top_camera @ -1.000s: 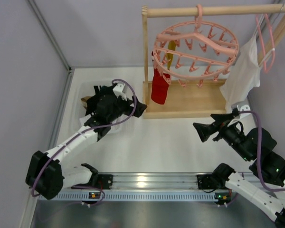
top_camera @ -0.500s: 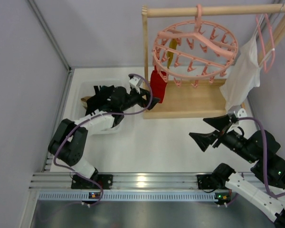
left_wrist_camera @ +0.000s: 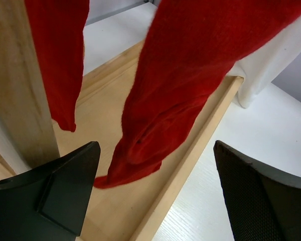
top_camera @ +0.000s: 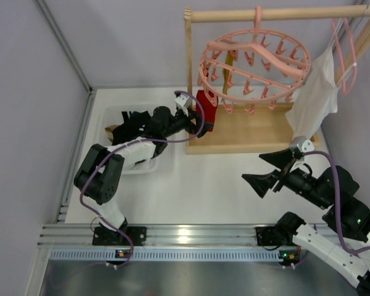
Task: Remove the socks clipped to the hanger
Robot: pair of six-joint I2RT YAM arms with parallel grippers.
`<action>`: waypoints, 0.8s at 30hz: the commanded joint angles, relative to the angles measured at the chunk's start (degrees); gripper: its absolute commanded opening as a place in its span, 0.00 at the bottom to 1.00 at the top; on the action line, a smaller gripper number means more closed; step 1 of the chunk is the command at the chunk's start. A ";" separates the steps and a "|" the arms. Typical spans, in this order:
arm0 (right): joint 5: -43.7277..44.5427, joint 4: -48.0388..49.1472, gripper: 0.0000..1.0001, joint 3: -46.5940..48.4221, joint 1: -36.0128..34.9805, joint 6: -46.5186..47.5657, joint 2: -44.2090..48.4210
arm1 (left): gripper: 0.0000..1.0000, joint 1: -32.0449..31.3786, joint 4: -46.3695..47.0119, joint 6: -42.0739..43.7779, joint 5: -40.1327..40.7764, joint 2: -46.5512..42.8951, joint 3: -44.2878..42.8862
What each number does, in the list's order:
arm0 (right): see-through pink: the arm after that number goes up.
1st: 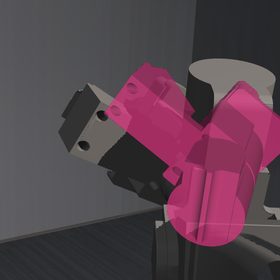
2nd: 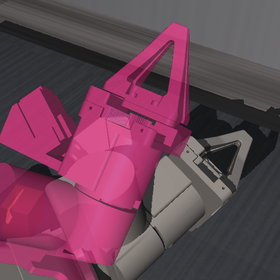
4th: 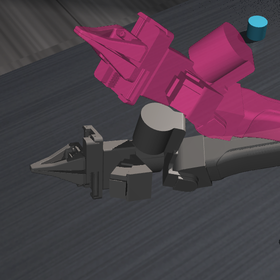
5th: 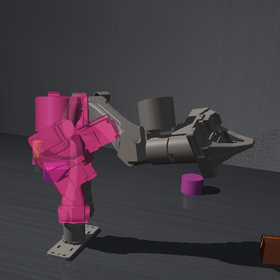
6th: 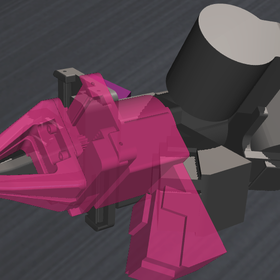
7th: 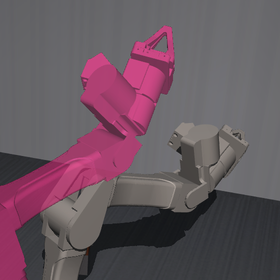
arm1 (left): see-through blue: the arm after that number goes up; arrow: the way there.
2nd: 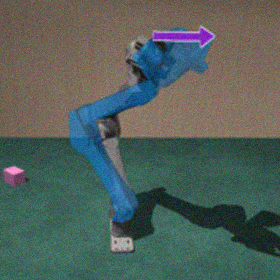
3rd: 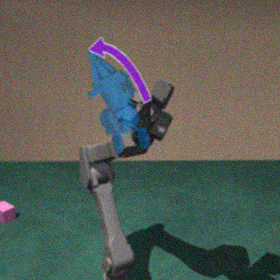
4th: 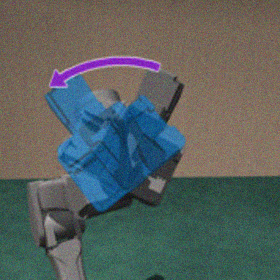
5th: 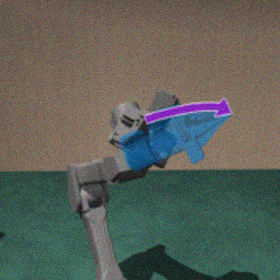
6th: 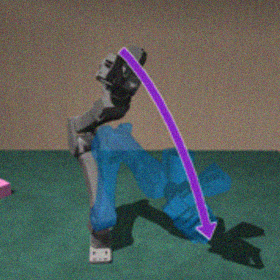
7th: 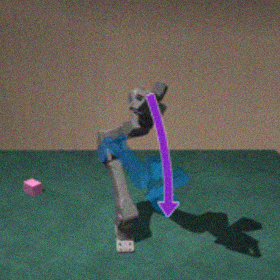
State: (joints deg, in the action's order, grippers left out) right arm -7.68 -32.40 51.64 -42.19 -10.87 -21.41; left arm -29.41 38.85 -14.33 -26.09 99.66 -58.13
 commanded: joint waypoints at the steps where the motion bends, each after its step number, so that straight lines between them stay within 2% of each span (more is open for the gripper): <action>1: -1.28 3.75 0.99 -0.75 0.54 1.12 -1.09 | 0.98 0.14 4.57 1.41 -0.81 1.06 -3.56; 2: -1.46 4.10 0.99 -0.92 0.62 1.20 -1.35 | 0.98 0.14 4.57 1.23 -1.24 1.24 -3.83; 5: -1.72 4.63 0.99 -1.45 0.62 1.56 -2.05 | 0.88 -0.03 4.57 0.79 -2.47 1.24 -4.10; 8: -1.81 4.80 0.99 -1.54 0.62 1.91 -2.50 | 0.50 -0.73 4.57 0.62 -1.34 0.19 -2.79; 9: -1.81 5.07 0.99 -1.54 0.62 1.91 -2.41 | 0.30 -1.00 4.57 0.88 -0.12 -0.77 -2.26; 12: -1.90 5.59 0.99 -1.72 0.71 1.82 -2.32 | 0.05 -2.76 4.57 1.32 3.13 -2.88 -0.15; 13: -1.90 5.68 0.99 -1.63 0.54 1.73 -2.41 | 0.00 -3.80 4.57 1.23 4.36 -3.41 0.47; 18: -1.81 6.12 0.99 -1.36 0.54 0.94 -1.36 | 0.00 -6.97 4.48 0.18 12.01 -7.37 3.98; 24: 1.69 6.65 0.99 -0.14 0.62 -2.04 1.63 | 0.00 -14.26 4.39 1.23 23.96 -12.29 7.94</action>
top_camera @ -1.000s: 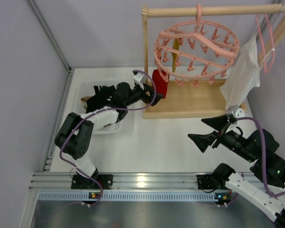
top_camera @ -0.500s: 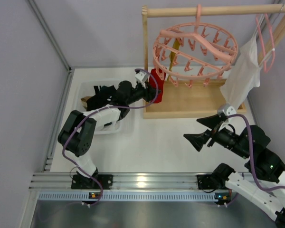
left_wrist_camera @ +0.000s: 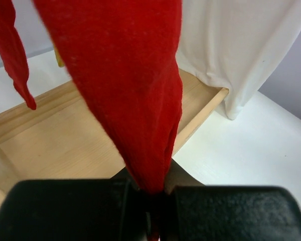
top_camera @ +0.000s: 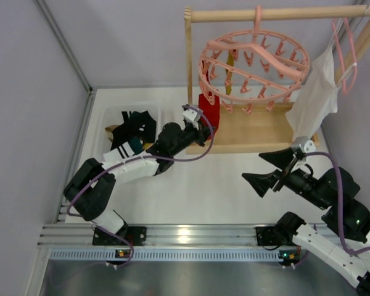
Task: Remove the socks clipped to the hanger
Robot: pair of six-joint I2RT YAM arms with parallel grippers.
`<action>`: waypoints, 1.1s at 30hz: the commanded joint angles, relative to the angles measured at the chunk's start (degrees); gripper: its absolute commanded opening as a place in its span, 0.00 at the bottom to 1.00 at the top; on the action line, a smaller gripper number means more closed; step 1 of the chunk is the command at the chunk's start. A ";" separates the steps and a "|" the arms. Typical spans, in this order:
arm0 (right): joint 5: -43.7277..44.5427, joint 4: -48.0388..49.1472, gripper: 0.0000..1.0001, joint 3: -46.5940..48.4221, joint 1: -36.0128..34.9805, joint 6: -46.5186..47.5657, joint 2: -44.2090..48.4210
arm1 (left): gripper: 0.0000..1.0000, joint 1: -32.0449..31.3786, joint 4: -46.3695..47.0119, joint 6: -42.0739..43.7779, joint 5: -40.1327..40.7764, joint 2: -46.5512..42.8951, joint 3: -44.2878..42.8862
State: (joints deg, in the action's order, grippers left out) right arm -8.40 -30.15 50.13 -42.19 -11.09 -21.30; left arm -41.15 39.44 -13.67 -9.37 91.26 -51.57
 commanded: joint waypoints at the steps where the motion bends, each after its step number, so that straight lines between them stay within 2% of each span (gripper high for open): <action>1: 4.25 3.88 0.99 2.25 0.54 -3.22 2.13 | 0.00 -4.71 3.80 0.92 8.39 -4.34 2.26; 2: 6.71 2.83 0.99 2.78 0.62 -4.36 2.40 | 0.00 -5.78 3.80 1.45 12.58 -5.12 2.70; 3: 13.43 2.03 0.99 3.22 0.54 -5.42 2.84 | 0.00 -7.18 3.80 2.76 14.36 -5.57 3.05; 5: 18.32 1.32 0.99 4.54 0.62 -7.01 4.15 | 0.00 -11.22 3.71 4.61 20.31 -5.75 3.50; 9: 20.53 0.80 0.99 6.91 0.54 -8.33 3.99 | 0.00 -19.39 0.73 9.80 30.53 -3.38 0.52; 15: 25.79 -5.44 0.99 15.60 0.62 -6.93 -1.81 | 0.00 -29.23 -2.70 16.74 44.23 4.00 -8.27; 20: 33.00 -14.83 1.00 27.11 0.53 -3.85 -10.94 | 0.00 -34.08 -4.37 23.40 54.52 11.21 -16.36; 25: 33.37 -23.45 0.86 39.94 0.62 -0.08 -24.28 | 0.00 -37.95 -4.29 30.89 64.02 18.50 -25.85; 31: 34.68 -26.10 0.68 45.76 0.53 3.97 -33.80 | 0.00 -39.10 -4.28 31.87 63.86 20.36 -27.71; 33: 35.65 -26.19 0.67 46.29 0.62 4.50 -35.73 | 0.00 -39.19 -4.29 31.69 63.68 20.53 -27.88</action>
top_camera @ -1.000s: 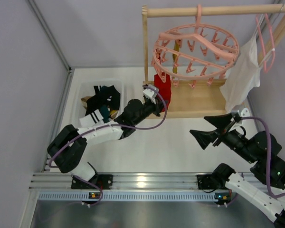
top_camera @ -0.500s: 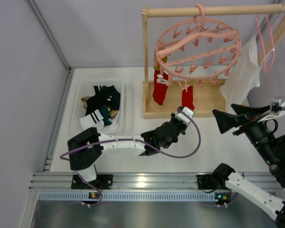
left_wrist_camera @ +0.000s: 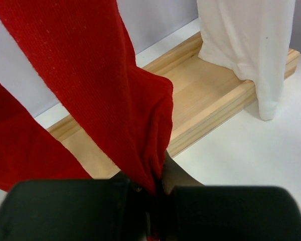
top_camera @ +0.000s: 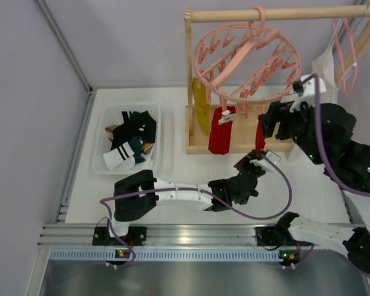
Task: Remove the socks clipped to the hanger
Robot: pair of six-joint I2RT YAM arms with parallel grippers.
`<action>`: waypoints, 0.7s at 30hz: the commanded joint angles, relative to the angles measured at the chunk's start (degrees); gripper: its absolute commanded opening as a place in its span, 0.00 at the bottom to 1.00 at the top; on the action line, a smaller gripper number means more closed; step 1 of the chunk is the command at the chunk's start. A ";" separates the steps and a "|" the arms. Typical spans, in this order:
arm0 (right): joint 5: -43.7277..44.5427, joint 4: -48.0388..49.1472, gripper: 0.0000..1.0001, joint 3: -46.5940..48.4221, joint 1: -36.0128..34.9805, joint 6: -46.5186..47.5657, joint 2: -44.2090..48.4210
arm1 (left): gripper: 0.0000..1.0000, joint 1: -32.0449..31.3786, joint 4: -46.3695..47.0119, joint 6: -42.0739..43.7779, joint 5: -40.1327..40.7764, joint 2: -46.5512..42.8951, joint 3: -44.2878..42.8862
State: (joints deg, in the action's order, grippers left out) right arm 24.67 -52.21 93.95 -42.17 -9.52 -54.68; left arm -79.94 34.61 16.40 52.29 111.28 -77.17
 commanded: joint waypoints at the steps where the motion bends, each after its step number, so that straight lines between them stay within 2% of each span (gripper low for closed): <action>1: 2.67 -3.70 0.66 2.55 0.60 3.45 -3.76 | 0.00 -0.39 0.46 1.53 2.02 0.69 -2.46; 13: 5.74 -0.62 0.56 3.87 0.60 3.98 -13.17 | 0.00 -0.57 0.46 1.79 2.11 1.74 -3.43; 21: 10.04 0.52 0.53 5.01 0.43 4.95 -17.39 | 0.00 -0.74 0.55 1.79 2.20 2.01 -3.43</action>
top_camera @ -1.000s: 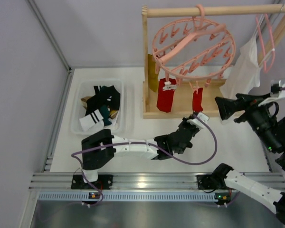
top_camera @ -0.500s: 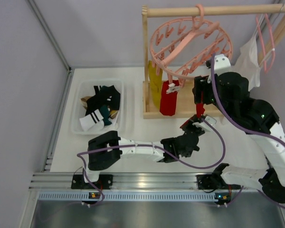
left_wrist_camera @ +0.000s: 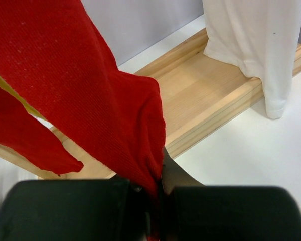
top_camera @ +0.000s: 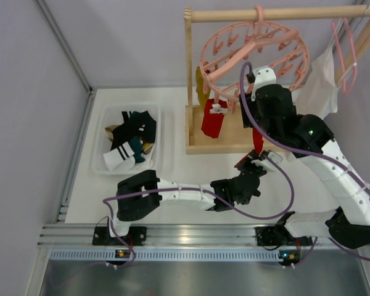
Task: Remove the socks clipped to the hanger
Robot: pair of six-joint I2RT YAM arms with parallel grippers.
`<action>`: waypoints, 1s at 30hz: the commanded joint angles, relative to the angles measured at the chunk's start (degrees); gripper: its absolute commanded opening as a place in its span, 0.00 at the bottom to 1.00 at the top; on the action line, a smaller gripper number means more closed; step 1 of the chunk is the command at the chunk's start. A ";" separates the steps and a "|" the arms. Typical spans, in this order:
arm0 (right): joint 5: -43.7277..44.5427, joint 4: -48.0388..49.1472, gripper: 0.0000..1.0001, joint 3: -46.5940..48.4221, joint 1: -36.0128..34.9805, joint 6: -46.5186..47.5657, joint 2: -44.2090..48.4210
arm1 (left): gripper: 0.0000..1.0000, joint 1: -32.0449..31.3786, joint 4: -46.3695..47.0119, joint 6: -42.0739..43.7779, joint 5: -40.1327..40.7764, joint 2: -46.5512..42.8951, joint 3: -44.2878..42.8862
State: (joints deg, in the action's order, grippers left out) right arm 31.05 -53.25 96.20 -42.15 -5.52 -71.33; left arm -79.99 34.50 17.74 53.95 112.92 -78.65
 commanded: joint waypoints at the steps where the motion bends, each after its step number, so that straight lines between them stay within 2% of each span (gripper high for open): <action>1: 3.84 1.84 0.53 2.67 0.32 0.95 -0.83 | 0.00 -0.70 0.57 0.46 0.63 0.45 -1.86; 17: 4.28 6.23 0.48 -0.40 -0.65 1.39 -1.45 | 0.00 -0.87 0.65 0.63 0.36 0.98 -2.56; 20: 4.99 7.11 0.35 -0.93 -0.74 1.48 -0.74 | 0.00 -0.87 0.66 0.72 0.36 0.89 -2.38; 21: 5.07 7.11 0.24 -0.93 -0.65 1.56 -0.65 | 0.00 -0.87 0.57 0.81 0.36 0.89 -2.30; 26: 5.43 7.29 0.14 -1.02 -0.65 1.74 -0.30 | 0.00 -0.87 0.66 0.37 0.28 0.63 -1.94; 27: 5.51 7.29 0.03 -1.10 -0.65 1.65 -0.13 | 0.00 -0.87 0.57 0.11 0.19 0.63 -1.77; 30: 5.25 7.55 0.06 -1.37 -0.65 1.56 0.57 | 0.00 -0.87 0.57 -0.51 0.45 0.54 -0.80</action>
State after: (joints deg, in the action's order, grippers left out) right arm 35.46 -49.23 95.13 -42.54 -4.43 -72.73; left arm -80.53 34.24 17.93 53.95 113.06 -79.09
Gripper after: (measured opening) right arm 0.238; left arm 0.026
